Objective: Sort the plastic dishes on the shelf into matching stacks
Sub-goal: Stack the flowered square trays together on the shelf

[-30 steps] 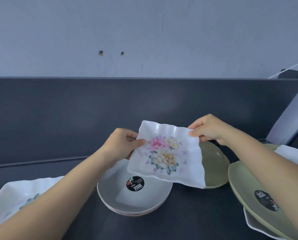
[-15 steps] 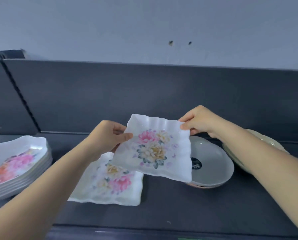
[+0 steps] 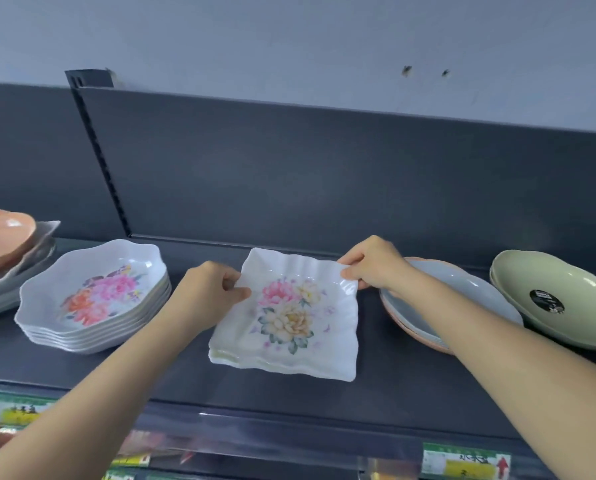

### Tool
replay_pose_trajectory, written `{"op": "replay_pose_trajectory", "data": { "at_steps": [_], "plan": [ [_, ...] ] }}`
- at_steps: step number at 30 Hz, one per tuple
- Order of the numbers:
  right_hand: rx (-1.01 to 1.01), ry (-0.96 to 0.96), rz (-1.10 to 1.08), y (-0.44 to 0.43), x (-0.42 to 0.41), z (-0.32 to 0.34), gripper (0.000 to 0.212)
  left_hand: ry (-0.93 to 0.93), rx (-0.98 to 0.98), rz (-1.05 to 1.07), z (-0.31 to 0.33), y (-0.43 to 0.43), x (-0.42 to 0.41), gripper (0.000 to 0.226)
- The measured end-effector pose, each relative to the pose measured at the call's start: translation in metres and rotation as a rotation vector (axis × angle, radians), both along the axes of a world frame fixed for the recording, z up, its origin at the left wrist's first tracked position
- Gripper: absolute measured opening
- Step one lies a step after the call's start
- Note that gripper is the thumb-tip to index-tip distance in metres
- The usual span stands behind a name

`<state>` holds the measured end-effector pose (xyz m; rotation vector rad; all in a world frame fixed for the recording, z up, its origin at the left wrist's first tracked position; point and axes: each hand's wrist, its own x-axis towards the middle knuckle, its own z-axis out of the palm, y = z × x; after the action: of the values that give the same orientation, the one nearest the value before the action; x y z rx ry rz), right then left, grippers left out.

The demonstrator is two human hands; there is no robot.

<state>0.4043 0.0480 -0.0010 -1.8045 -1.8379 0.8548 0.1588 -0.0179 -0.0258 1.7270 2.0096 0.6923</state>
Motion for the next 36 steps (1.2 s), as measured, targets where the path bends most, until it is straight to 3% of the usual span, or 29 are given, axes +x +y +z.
{"op": "replay_pose_trajectory", "data": {
  "at_steps": [7,11,13,16,18,19,22,28,32,36],
  "plan": [
    [0.106,-0.136,-0.059,0.002,-0.019,-0.021,0.035,0.021,-0.005,-0.029,-0.015,0.001,-0.009,0.035],
    [0.085,-0.065,-0.111,-0.002,-0.015,-0.028,0.038,0.081,0.049,-0.015,-0.023,0.003,-0.011,0.027],
    [0.018,-0.016,-0.148,-0.007,-0.013,-0.029,0.021,0.081,0.07,-0.033,-0.026,0.004,-0.013,0.027],
    [-0.09,0.061,-0.13,-0.016,-0.008,-0.027,0.039,0.059,0.069,-0.08,-0.026,0.006,-0.015,0.023],
    [-0.141,0.074,-0.128,-0.024,-0.008,-0.026,0.015,0.04,0.061,-0.096,-0.025,0.006,-0.014,0.022],
    [-0.153,0.079,-0.121,-0.026,-0.008,-0.028,0.018,0.037,0.056,-0.099,-0.026,0.006,-0.013,0.022],
    [-0.127,0.102,-0.142,-0.031,-0.011,-0.029,0.029,0.026,0.049,-0.107,-0.027,0.008,-0.013,0.021],
    [-0.096,0.162,-0.187,-0.034,-0.018,-0.029,0.024,0.037,0.042,-0.121,-0.027,0.012,-0.018,0.017],
    [-0.08,0.151,-0.174,-0.04,-0.019,-0.029,0.028,0.266,0.059,-0.14,-0.025,0.012,-0.014,0.024],
    [-0.01,0.082,-0.165,-0.052,-0.011,-0.012,0.054,0.356,0.282,-0.163,-0.005,0.004,0.009,0.028]
  ]
}}
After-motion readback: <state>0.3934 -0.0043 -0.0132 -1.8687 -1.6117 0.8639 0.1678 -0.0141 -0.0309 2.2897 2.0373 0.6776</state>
